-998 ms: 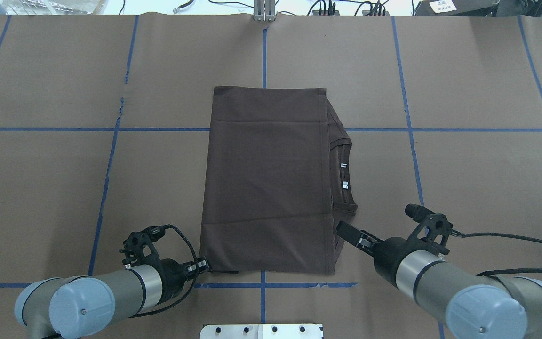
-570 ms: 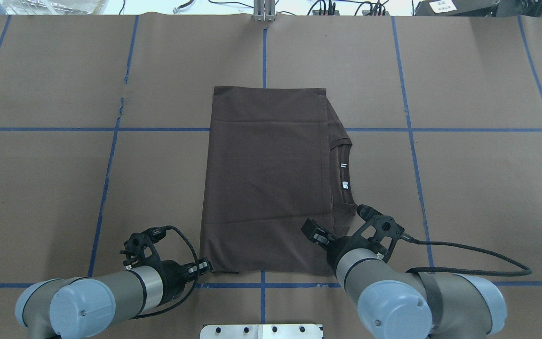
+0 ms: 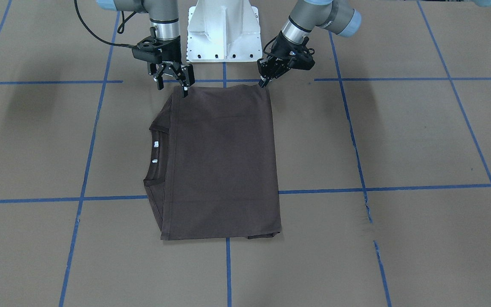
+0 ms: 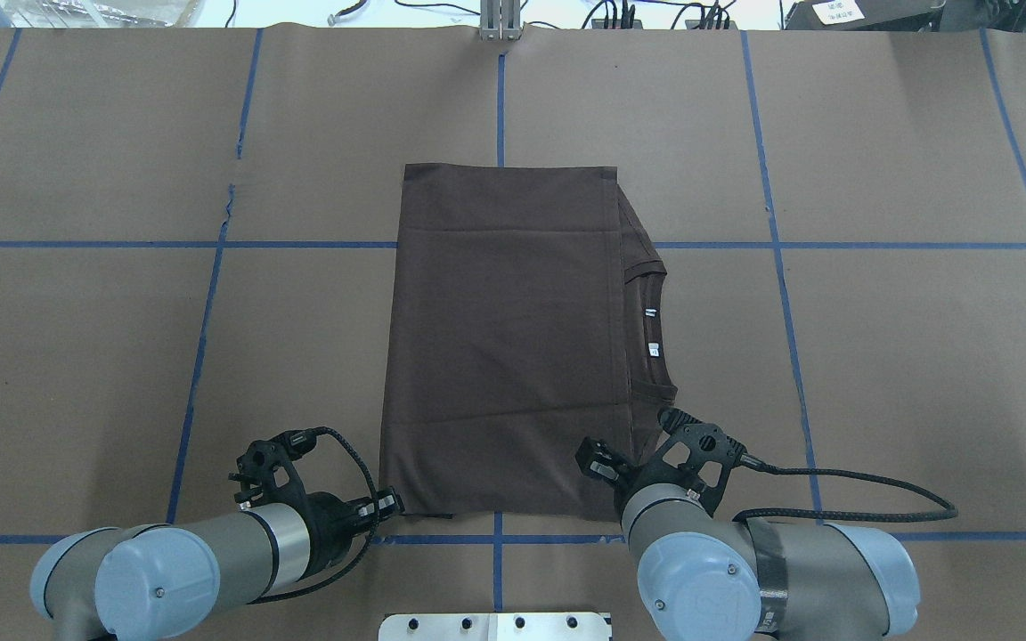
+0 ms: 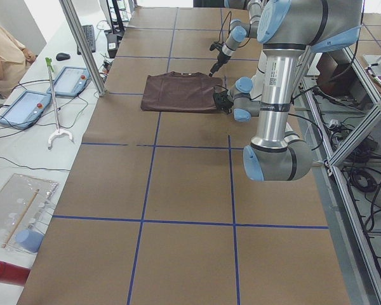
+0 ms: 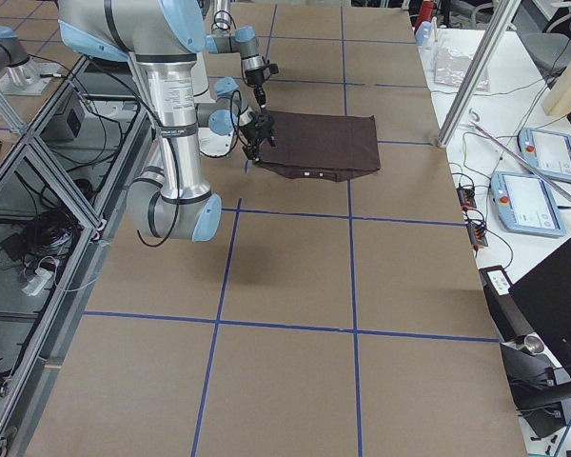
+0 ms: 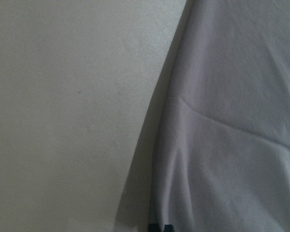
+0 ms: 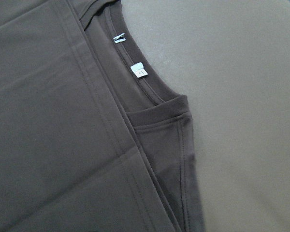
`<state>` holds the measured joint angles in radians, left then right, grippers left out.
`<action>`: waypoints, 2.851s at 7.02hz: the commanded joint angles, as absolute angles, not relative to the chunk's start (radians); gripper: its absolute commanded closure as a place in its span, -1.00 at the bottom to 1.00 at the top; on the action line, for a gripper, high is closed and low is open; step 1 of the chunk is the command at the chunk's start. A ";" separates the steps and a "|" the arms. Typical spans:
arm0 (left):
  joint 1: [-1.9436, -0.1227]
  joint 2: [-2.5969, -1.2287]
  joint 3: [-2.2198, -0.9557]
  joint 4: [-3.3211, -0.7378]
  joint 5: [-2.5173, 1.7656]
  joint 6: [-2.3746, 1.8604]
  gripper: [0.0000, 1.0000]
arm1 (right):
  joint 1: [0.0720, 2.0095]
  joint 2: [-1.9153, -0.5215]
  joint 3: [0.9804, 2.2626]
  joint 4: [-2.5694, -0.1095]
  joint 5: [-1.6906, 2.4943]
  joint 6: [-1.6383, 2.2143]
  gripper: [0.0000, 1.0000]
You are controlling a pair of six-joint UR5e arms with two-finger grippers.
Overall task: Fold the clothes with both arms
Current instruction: 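Grasp the near edge corners of the shirt with both grippers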
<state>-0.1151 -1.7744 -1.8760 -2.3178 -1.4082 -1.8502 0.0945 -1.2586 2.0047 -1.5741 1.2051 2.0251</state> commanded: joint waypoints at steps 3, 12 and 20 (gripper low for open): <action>-0.115 -1.776 -1.876 -2.319 -1.410 -1.847 1.00 | 0.054 -1.258 1.985 -1.565 1.203 2.023 -0.73; -0.112 -1.775 -1.876 -2.319 -1.407 -1.850 1.00 | 0.048 -1.232 1.941 -1.571 1.192 1.983 -0.37; -0.112 -1.778 -1.878 -2.319 -1.407 -1.848 1.00 | 0.049 -1.230 1.936 -1.565 1.192 1.994 1.00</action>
